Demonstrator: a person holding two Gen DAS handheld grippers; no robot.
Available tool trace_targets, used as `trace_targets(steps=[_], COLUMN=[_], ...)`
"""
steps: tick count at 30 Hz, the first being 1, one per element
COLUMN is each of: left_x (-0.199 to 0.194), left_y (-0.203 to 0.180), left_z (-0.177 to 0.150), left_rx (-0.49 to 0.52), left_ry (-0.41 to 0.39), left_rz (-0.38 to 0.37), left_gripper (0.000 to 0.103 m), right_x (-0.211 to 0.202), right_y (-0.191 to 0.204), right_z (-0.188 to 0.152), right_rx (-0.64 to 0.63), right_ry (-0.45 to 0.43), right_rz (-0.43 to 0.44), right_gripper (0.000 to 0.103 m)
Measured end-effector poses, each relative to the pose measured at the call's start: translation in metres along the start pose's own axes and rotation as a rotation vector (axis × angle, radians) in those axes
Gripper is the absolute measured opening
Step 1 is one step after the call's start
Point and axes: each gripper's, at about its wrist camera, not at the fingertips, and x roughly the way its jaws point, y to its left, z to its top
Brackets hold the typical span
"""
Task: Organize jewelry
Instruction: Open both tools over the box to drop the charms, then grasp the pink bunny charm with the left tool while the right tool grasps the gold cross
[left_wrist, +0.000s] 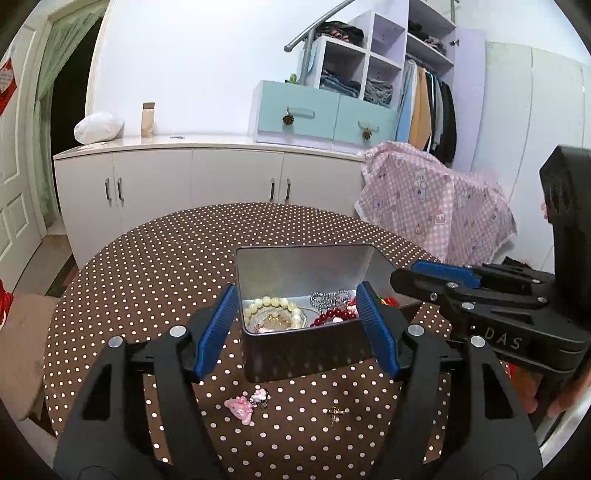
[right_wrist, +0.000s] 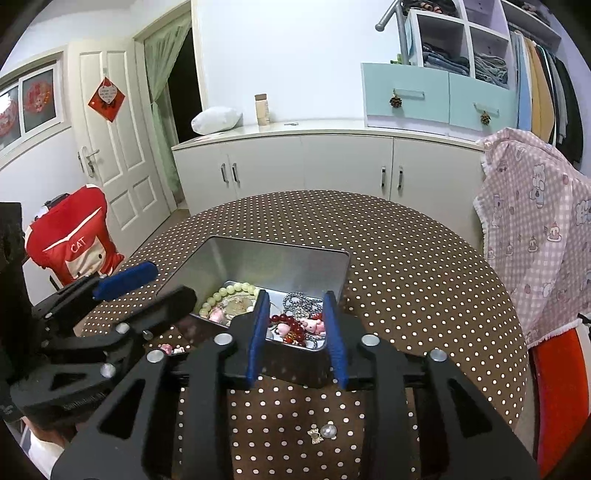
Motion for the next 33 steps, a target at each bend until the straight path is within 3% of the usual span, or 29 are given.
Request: trace_targets(steps=[25, 33], left_x=[-0.005, -0.024], left_y=[0.016, 0.033], left_z=[-0.006, -0.014], left_rx=[-0.032, -0.073], left_ry=[0.021, 0.006], left_rz=[0.016, 0.033], left_gripper=[0.066, 0.073], right_x=[-0.006, -0.005], right_y=[0.000, 0.013], right_z=[-0.008, -0.019], right_rx=[-0.008, -0.007], right_ry=[0.009, 0.036], right_rz=[-0.029, -0.012], right_gripper=[0.047, 0.055])
